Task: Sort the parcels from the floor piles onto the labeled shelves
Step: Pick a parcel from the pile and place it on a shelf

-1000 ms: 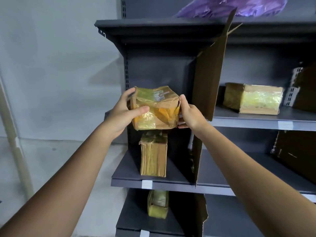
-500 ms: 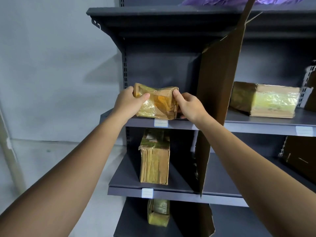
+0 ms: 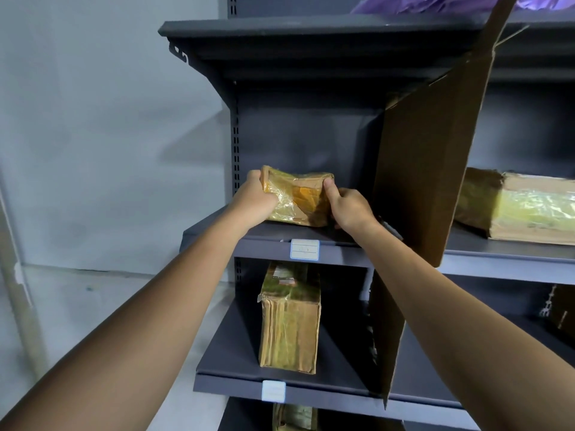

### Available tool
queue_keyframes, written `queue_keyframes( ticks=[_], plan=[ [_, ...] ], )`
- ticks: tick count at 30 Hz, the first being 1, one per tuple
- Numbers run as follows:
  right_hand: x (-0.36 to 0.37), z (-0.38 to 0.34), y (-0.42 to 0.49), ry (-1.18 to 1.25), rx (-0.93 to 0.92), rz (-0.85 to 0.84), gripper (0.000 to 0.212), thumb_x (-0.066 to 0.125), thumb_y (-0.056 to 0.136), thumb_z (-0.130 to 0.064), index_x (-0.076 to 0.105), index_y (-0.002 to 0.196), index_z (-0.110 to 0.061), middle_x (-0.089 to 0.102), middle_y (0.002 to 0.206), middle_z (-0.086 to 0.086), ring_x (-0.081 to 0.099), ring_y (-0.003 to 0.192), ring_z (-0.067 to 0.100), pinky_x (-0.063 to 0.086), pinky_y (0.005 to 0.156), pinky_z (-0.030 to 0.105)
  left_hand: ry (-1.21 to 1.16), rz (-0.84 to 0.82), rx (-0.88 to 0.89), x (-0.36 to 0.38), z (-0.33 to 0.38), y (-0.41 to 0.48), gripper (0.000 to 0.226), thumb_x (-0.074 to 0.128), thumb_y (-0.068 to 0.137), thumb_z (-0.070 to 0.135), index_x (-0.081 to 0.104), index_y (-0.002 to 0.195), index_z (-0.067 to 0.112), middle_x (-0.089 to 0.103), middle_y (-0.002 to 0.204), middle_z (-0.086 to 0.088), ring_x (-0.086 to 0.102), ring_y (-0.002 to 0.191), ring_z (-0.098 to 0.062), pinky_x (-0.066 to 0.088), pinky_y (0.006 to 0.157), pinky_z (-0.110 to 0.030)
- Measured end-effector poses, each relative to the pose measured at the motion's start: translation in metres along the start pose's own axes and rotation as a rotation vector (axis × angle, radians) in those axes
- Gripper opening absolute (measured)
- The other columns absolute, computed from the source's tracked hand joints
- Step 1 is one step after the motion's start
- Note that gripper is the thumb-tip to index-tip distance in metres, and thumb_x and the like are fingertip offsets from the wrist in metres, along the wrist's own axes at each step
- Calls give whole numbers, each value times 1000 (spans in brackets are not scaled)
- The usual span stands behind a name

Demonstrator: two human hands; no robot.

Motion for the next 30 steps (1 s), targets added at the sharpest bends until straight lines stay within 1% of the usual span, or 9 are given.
queue_keyframes(
  ticks=[2,5,7,9,12,16,20,26,30],
  plan=[
    [1,0,1,-7,7,3,56,32,100,-58,64,92,-13,64,89,9,64,99,35,52,91,47,-12,-1,-8,3,-2,3,43,49,89,11,37,128,25,59,113,-13,62,97,-31,52,85,-46],
    [1,0,-1,-19,19,-4,61,27,102,-54,65,111,-8,65,101,13,61,107,35,48,89,36,-40,7,-22,4,-3,2,58,49,88,11,33,142,21,58,106,-6,61,92,-25,52,79,-42],
    [-1,0,-7,-22,33,7,63,24,103,-52,59,123,-4,63,119,18,55,117,35,40,92,34,-14,84,2,-2,3,-4,66,51,90,8,24,150,15,55,126,-7,59,107,-27,49,81,-38],
    [-8,-3,-16,-18,24,37,62,23,104,-51,57,124,-3,60,125,20,53,119,35,38,90,32,28,264,117,-18,21,-16,64,52,92,5,26,150,12,42,147,-8,46,129,-26,42,95,-32],
    [-22,-12,-34,43,-18,86,55,25,105,-45,59,119,-4,64,111,16,58,109,32,42,85,32,-22,392,294,-21,54,-37,50,51,90,3,41,138,12,44,142,-7,42,130,-23,36,101,-29],
    [-40,-9,-64,205,-9,121,42,28,105,-45,57,107,-15,62,97,6,63,99,29,51,93,52,-195,371,347,5,73,-65,40,50,88,2,49,127,12,47,117,7,48,120,-16,37,92,-23],
    [-69,0,-102,342,41,122,41,31,106,-40,60,113,-12,58,88,0,60,81,18,56,78,39,-364,305,322,43,85,-86,35,51,88,1,51,121,11,55,120,1,53,112,-15,38,86,-16],
    [-143,9,-156,430,1,163,40,33,106,-34,62,113,-8,67,98,17,64,78,25,57,70,41,-530,231,326,91,139,-135,30,51,88,0,54,116,12,59,114,-1,58,101,-12,44,83,-14],
    [-215,26,-189,409,-38,221,39,31,106,-33,63,110,-9,67,90,9,64,73,17,55,66,35,-596,197,361,134,195,-177,28,49,87,-2,54,110,13,60,108,1,57,90,-6,46,79,-12]
  ],
)
Point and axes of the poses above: each hand's wrist, its own y-axis towards the middle knuckle, its own x-axis out of the palm, z = x × y, the point moved 10 cm from there along y, towards the middle knuckle
